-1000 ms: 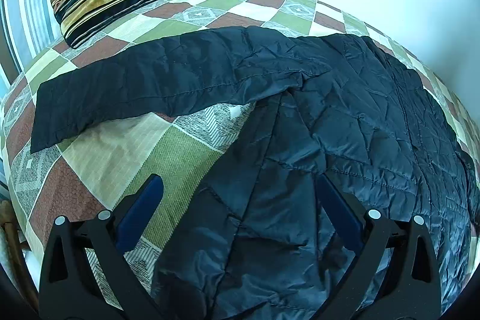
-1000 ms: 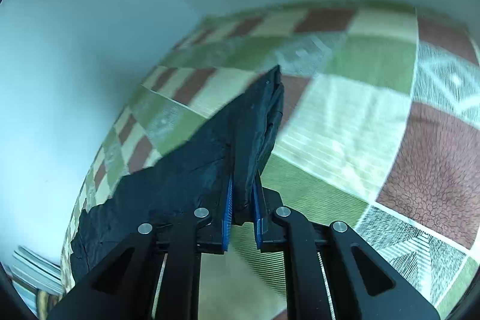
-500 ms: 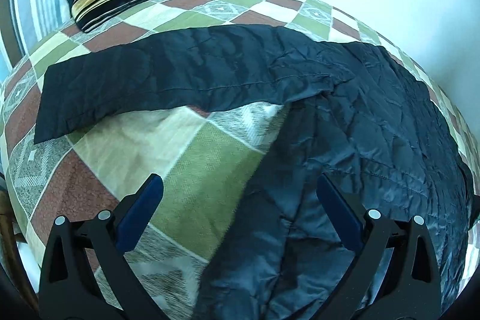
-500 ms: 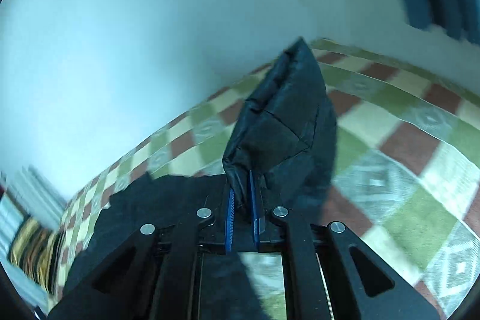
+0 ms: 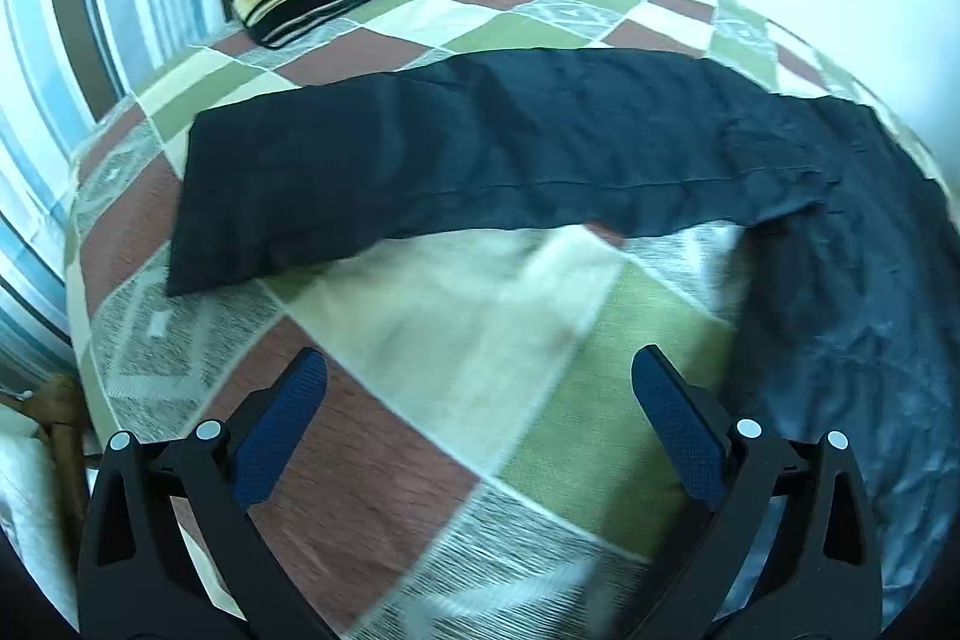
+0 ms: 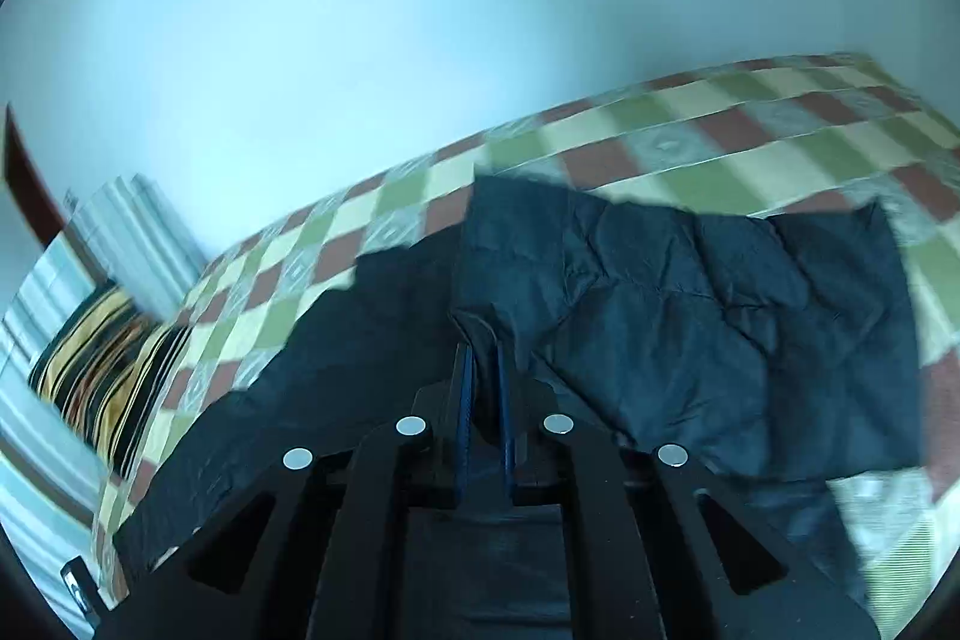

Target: Fold large clothes

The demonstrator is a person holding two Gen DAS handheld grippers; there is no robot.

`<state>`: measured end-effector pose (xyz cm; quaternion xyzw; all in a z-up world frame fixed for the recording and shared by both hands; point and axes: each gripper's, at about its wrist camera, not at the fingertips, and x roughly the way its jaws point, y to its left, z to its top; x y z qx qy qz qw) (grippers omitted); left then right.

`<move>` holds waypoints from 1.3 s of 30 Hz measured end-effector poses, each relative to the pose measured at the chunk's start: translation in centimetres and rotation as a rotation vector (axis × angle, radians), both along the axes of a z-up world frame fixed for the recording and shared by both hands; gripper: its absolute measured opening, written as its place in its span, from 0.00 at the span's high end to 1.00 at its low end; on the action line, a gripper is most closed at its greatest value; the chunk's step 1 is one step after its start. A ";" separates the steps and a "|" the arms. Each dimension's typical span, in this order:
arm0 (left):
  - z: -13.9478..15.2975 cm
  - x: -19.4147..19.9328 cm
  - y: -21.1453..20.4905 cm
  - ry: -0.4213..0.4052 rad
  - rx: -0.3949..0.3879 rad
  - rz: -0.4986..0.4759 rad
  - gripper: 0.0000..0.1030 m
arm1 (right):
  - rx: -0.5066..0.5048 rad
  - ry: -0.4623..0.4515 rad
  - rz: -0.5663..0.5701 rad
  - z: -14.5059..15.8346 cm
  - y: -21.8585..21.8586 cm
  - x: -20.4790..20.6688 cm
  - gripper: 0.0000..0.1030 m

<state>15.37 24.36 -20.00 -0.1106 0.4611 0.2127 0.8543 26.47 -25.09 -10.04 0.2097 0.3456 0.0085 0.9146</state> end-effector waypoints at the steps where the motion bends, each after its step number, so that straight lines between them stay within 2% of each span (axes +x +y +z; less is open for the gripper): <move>1: -0.3 0.0 0.4 0.009 -0.001 0.007 0.02 | 0.005 0.006 0.028 -0.3 1.2 0.6 0.98; 5: -1.2 0.0 1.4 0.030 -0.016 0.028 0.02 | -0.004 0.031 0.130 -1.2 6.4 2.9 1.00; 8: -1.5 0.1 1.6 0.038 -0.008 0.027 0.02 | -0.020 0.092 0.211 -2.6 10.1 4.1 1.00; 12: -1.6 0.1 1.5 0.036 0.002 0.018 0.02 | -0.056 0.149 0.225 -3.8 11.3 3.3 0.98; 13: -1.8 0.2 1.6 0.036 0.002 0.017 0.02 | -0.091 0.162 0.216 -4.2 11.2 2.9 0.94; 14: -1.8 0.3 1.7 0.036 0.001 0.017 0.02 | -0.113 0.170 0.207 -4.5 11.1 2.7 0.83; 16: -1.9 0.3 1.7 0.034 0.004 0.017 0.02 | -0.144 0.200 0.160 -5.5 9.5 2.3 0.69; 19: -2.0 0.3 1.5 0.032 0.020 0.014 0.02 | -0.129 0.265 0.126 -7.3 7.4 2.6 0.69; 23: -2.0 0.3 1.4 0.033 0.026 0.016 0.02 | -0.158 0.305 0.115 -8.9 6.8 3.1 0.69; 28: -2.1 0.2 1.4 0.037 0.032 0.015 0.02 | -0.249 0.343 0.131 -10.4 7.8 4.0 0.68; 29: -2.1 0.2 1.4 0.037 0.035 0.015 0.02 | -0.262 0.351 0.140 -10.6 8.0 4.1 0.66; 31: -2.2 0.2 1.4 0.037 0.038 0.016 0.02 | -0.269 0.352 0.181 -10.6 8.7 4.2 0.47; 32: -2.2 0.3 1.4 0.037 0.040 0.017 0.02 | -0.277 0.353 0.199 -10.6 9.1 4.3 0.42; 33: -2.2 0.3 1.3 0.037 0.041 0.018 0.02 | -0.303 0.357 0.205 -10.5 9.5 4.4 0.43; 34: -2.2 0.3 1.3 0.037 0.042 0.019 0.02 | -0.328 0.361 0.198 -10.6 9.7 4.4 0.49; 35: -2.2 0.3 1.3 0.037 0.043 0.019 0.02 | -0.346 0.364 0.179 -10.7 9.7 4.4 0.61; 36: -2.2 0.3 1.3 0.037 0.042 0.019 0.02 | -0.346 0.366 0.158 -10.8 9.4 4.4 0.64; 37: -2.2 0.3 1.3 0.036 0.042 0.019 0.02 | -0.329 0.369 0.143 -10.9 8.9 4.4 0.75; 39: -2.2 0.3 1.3 0.036 0.042 0.018 0.02 | -0.300 0.378 0.128 -10.8 8.1 4.5 0.85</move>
